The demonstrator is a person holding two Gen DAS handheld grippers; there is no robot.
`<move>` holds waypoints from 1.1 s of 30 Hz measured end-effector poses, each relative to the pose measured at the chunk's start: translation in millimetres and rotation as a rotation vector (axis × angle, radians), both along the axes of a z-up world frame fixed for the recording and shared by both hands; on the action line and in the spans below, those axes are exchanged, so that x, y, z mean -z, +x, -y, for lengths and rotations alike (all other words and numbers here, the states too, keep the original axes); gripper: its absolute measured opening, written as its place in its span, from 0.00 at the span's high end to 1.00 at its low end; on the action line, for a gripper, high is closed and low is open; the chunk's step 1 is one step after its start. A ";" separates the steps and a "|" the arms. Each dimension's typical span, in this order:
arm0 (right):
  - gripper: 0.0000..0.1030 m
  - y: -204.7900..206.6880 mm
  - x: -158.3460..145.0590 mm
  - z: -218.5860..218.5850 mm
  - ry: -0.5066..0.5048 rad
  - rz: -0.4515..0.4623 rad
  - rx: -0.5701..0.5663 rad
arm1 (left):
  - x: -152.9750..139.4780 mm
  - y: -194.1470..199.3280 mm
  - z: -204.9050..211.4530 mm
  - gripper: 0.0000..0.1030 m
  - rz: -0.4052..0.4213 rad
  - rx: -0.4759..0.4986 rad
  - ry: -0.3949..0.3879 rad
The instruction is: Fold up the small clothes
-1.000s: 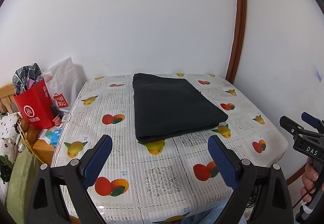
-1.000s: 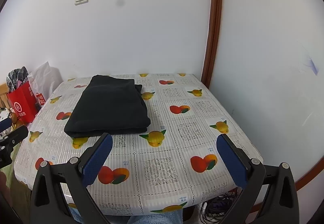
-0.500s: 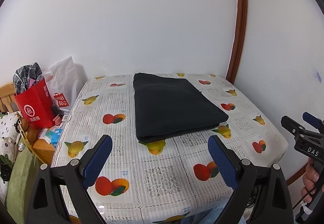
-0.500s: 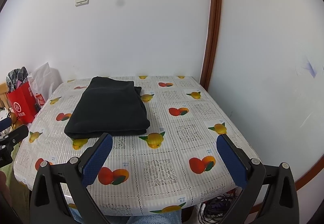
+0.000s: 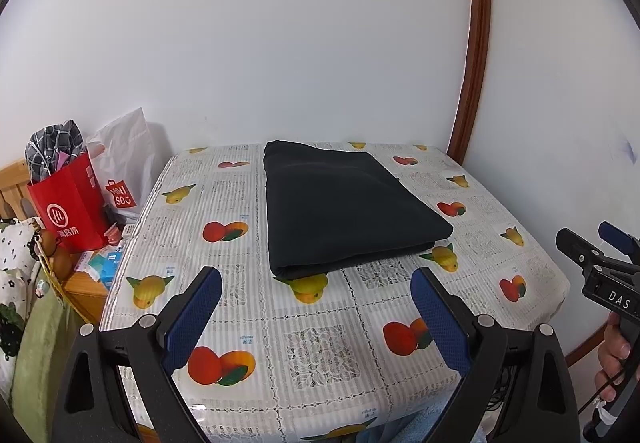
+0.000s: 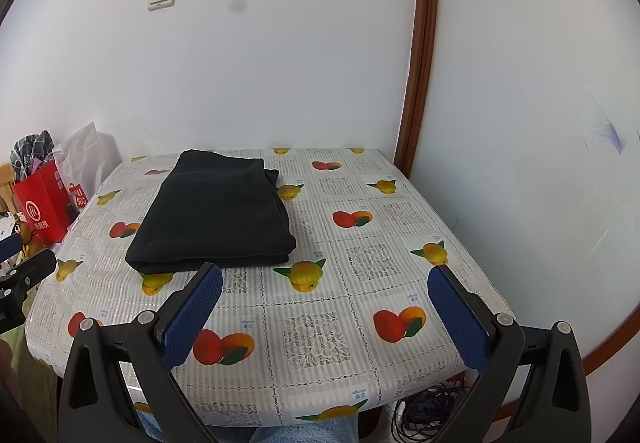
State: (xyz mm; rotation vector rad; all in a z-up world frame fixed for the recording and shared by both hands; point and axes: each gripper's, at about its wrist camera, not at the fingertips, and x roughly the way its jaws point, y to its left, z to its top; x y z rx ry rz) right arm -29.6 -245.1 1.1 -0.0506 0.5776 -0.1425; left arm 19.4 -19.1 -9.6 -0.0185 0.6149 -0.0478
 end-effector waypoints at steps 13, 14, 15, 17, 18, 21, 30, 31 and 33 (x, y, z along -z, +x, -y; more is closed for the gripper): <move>0.02 0.9 2.6 0.6 0.001 -0.003 -0.002 | 0.4 0.6 -0.7 0.07 -0.004 -0.004 -0.003; 0.02 1.0 2.5 0.9 0.001 -0.003 -0.004 | 0.4 0.6 -0.5 0.07 -0.005 -0.006 -0.003; 0.02 1.1 2.7 0.8 0.000 -0.003 -0.003 | 0.3 0.7 -0.6 0.07 -0.005 -0.007 -0.003; 0.02 0.8 2.5 1.3 0.000 -0.002 -0.003 | 0.4 0.8 -0.6 0.07 -0.005 -0.007 -0.003; 0.02 0.8 2.5 1.3 0.001 -0.002 -0.004 | 0.4 0.7 -0.7 0.07 -0.004 -0.007 -0.004; 0.02 0.6 2.6 1.3 0.000 -0.002 -0.005 | 0.5 0.8 -0.9 0.07 -0.005 -0.008 -0.005; 0.02 -0.5 2.6 1.4 0.000 0.001 -0.010 | 1.1 1.2 -1.6 0.07 -0.006 -0.015 -0.005; 0.02 -0.9 2.3 1.1 0.000 0.002 -0.011 | 1.4 1.1 -1.5 0.07 -0.005 -0.014 -0.006; 0.02 -1.3 2.1 0.7 -0.001 0.003 -0.011 | 1.5 1.3 -1.2 0.07 -0.006 -0.016 -0.005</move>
